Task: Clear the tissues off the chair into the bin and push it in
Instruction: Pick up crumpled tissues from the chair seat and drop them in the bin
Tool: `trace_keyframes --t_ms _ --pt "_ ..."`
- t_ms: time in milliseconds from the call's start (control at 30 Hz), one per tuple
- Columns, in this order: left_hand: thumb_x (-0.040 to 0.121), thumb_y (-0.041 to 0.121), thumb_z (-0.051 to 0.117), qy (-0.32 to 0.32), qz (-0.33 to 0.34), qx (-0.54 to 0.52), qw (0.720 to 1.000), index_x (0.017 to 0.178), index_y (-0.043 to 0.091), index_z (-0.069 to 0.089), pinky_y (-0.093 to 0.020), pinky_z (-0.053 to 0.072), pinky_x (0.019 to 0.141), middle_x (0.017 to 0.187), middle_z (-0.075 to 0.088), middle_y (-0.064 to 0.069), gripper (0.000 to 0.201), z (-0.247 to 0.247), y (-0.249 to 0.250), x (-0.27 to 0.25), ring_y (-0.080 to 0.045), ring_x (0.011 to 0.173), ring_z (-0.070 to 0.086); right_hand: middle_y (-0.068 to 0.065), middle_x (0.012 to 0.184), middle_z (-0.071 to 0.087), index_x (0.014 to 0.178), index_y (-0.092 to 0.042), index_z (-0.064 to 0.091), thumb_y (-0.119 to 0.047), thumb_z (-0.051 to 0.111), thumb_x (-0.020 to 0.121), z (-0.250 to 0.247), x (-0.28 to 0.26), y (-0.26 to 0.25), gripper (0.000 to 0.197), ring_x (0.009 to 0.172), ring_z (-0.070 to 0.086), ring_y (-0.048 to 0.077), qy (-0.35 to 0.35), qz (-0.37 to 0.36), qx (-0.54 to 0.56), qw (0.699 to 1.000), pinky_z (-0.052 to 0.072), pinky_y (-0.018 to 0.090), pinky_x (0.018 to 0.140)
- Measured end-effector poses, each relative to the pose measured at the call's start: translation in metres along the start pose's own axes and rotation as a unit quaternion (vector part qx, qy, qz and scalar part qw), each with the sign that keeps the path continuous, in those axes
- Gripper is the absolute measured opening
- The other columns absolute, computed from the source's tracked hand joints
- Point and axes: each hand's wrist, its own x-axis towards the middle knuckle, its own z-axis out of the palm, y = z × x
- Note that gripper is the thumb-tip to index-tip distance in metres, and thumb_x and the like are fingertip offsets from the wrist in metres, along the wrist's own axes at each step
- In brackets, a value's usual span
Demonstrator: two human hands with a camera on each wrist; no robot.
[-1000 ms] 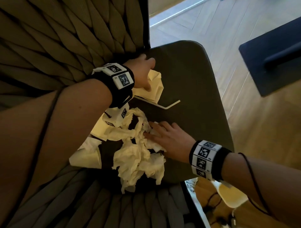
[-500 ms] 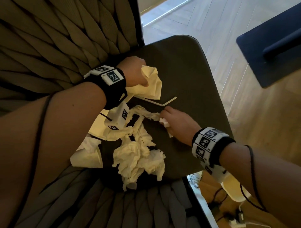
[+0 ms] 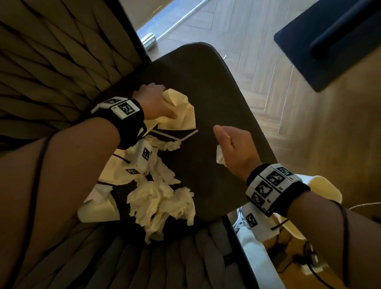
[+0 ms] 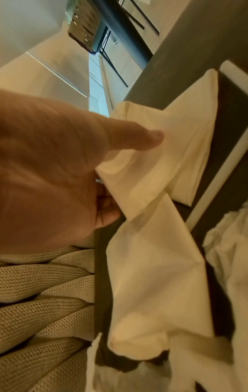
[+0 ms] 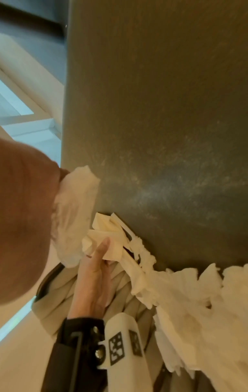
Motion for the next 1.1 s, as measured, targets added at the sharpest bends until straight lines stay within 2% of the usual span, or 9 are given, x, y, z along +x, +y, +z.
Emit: trace_keyframes --t_ms 233,367,467,567,700,833,933,1000,1100 --pt "0.066 0.034 0.082 0.018 -0.024 -0.075 0.997 0.131 0.022 0.043 -0.046 0.045 0.096 0.127 0.056 -0.005 0.076 0.012 0.008 -0.006 -0.027 0.118 0.052 -0.003 0.056 0.038 0.060 -0.017 0.042 -0.028 0.036 0.100 -0.006 0.011 0.004 0.041 0.048 0.032 0.005 0.084 0.115 0.095 0.985 0.029 0.015 0.047" --pt "0.071 0.033 0.078 -0.007 -0.020 -0.066 0.998 0.121 0.014 0.054 -0.042 0.048 0.091 0.118 0.060 -0.008 0.059 0.009 0.013 -0.008 -0.025 0.107 0.057 0.000 0.060 0.043 0.067 -0.010 0.049 -0.031 0.037 0.099 -0.005 0.017 0.003 0.040 0.055 0.038 0.010 0.072 0.136 0.086 0.984 0.033 0.023 0.054" --pt "0.076 0.029 0.075 -0.021 -0.014 -0.056 0.998 0.120 0.013 0.056 -0.039 0.047 0.089 0.115 0.061 -0.009 0.050 0.007 0.016 -0.009 -0.025 0.105 0.058 0.003 0.071 0.052 0.085 -0.002 0.058 -0.034 0.042 0.096 -0.001 0.033 0.001 0.038 0.063 0.046 0.013 0.049 0.171 0.069 0.982 0.041 0.030 0.062" --pt "0.079 0.022 0.073 -0.024 -0.002 -0.074 0.997 0.118 0.012 0.059 -0.039 0.047 0.090 0.115 0.062 -0.010 0.043 -0.001 0.014 -0.009 -0.025 0.106 0.059 0.002 0.091 0.062 0.104 -0.011 0.059 -0.032 0.050 0.092 0.000 0.058 -0.002 0.025 0.074 0.056 0.012 0.021 0.202 0.045 0.978 0.045 0.028 0.067" --pt "0.084 0.017 0.068 -0.014 -0.005 -0.171 0.985 0.122 0.011 0.058 -0.035 0.044 0.093 0.122 0.061 -0.009 0.040 -0.018 0.004 -0.012 -0.021 0.108 0.056 0.007 0.117 0.060 0.126 -0.012 0.051 -0.035 0.064 0.085 0.000 0.088 -0.006 0.049 0.089 0.055 0.015 -0.048 0.218 -0.069 0.972 0.040 0.027 0.071" --pt "0.088 0.011 0.061 -0.009 -0.001 -0.319 0.948 0.128 0.010 0.053 -0.025 0.047 0.081 0.118 0.059 -0.005 0.041 -0.042 -0.008 -0.025 -0.017 0.105 0.055 0.006 0.109 0.060 0.118 -0.013 0.054 -0.044 0.069 0.079 0.007 0.104 -0.012 0.052 0.085 0.052 0.018 -0.097 0.199 -0.181 0.958 0.042 0.030 0.069" --pt "0.088 0.008 0.059 -0.007 -0.001 -0.375 0.927 0.127 0.012 0.052 -0.021 0.045 0.075 0.115 0.059 -0.001 0.040 -0.060 -0.022 -0.035 -0.014 0.101 0.057 0.003 0.095 0.057 0.103 -0.015 0.056 -0.037 0.060 0.087 0.013 0.106 -0.017 0.027 0.073 0.052 0.015 -0.102 0.196 -0.187 0.957 0.037 0.024 0.056" --pt "0.085 0.007 0.064 -0.031 -0.019 -0.354 0.934 0.121 0.014 0.056 -0.029 0.047 0.085 0.112 0.060 -0.002 0.038 -0.067 -0.036 -0.036 -0.019 0.105 0.058 0.002 0.089 0.058 0.092 -0.017 0.056 -0.029 0.053 0.091 0.014 0.106 -0.021 0.013 0.070 0.053 0.015 -0.093 0.191 -0.162 0.964 0.030 0.023 0.050" --pt "0.079 0.013 0.073 -0.109 -0.056 -0.180 0.976 0.112 0.012 0.062 -0.037 0.047 0.093 0.115 0.063 -0.009 0.036 -0.064 -0.055 -0.034 -0.027 0.107 0.059 0.003 0.092 0.060 0.093 -0.016 0.059 -0.026 0.050 0.092 0.013 0.105 -0.025 0.013 0.081 0.058 0.019 -0.059 0.182 -0.100 0.976 0.039 0.025 0.063"
